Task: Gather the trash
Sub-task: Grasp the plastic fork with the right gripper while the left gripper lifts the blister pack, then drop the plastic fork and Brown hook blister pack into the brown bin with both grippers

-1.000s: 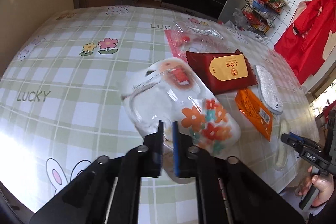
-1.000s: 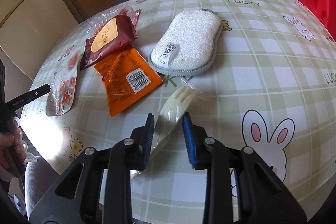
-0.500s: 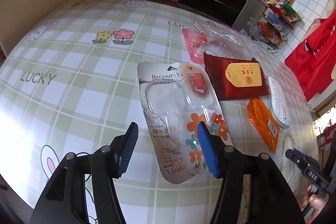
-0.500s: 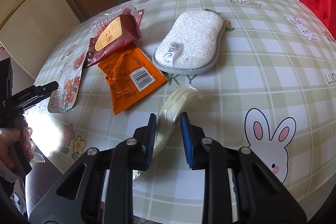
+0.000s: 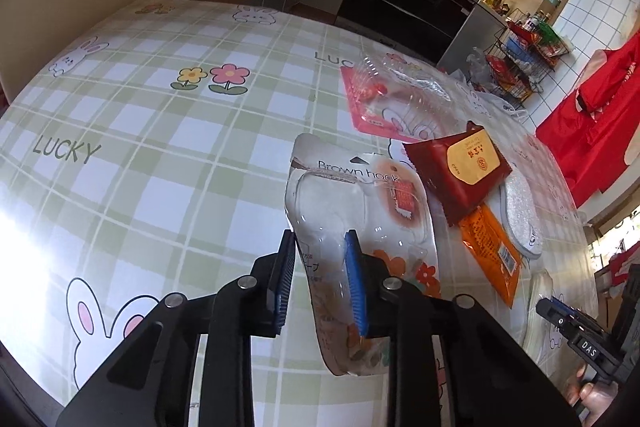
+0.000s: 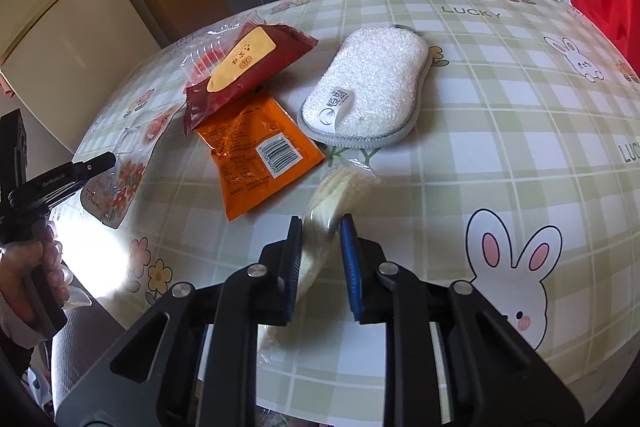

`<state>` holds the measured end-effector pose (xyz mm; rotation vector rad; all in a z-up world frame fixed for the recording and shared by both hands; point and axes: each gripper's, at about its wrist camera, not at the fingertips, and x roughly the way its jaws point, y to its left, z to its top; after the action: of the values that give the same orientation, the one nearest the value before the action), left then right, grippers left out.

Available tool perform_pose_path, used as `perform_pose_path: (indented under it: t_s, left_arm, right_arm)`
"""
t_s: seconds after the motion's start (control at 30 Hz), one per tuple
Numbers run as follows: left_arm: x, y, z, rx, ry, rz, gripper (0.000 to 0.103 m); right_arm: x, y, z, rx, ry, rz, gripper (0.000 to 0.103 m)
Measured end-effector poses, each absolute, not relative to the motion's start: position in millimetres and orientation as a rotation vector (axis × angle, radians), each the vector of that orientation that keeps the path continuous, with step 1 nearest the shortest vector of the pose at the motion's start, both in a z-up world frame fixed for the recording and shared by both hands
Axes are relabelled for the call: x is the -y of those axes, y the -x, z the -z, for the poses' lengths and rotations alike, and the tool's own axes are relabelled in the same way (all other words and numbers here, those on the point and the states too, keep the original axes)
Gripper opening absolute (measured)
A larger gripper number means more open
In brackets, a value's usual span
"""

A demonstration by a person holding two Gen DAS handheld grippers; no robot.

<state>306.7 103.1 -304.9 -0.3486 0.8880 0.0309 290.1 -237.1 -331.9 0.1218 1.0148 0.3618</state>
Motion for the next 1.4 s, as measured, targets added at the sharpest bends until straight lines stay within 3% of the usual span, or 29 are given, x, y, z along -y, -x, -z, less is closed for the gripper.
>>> perform_pose_path:
  t_s: [0.7, 1.4]
  left_arm:
    - [-97, -207, 198, -0.642, 0.324, 0.010, 0.025]
    - [-81, -88, 134, -0.492, 0.344, 0.117, 0.025]
  right_arm:
    - [218, -236, 240, -0.852, -0.080, -0.429, 0.017]
    - [200, -101, 172, -0.759, 0.028, -0.508, 0.017]
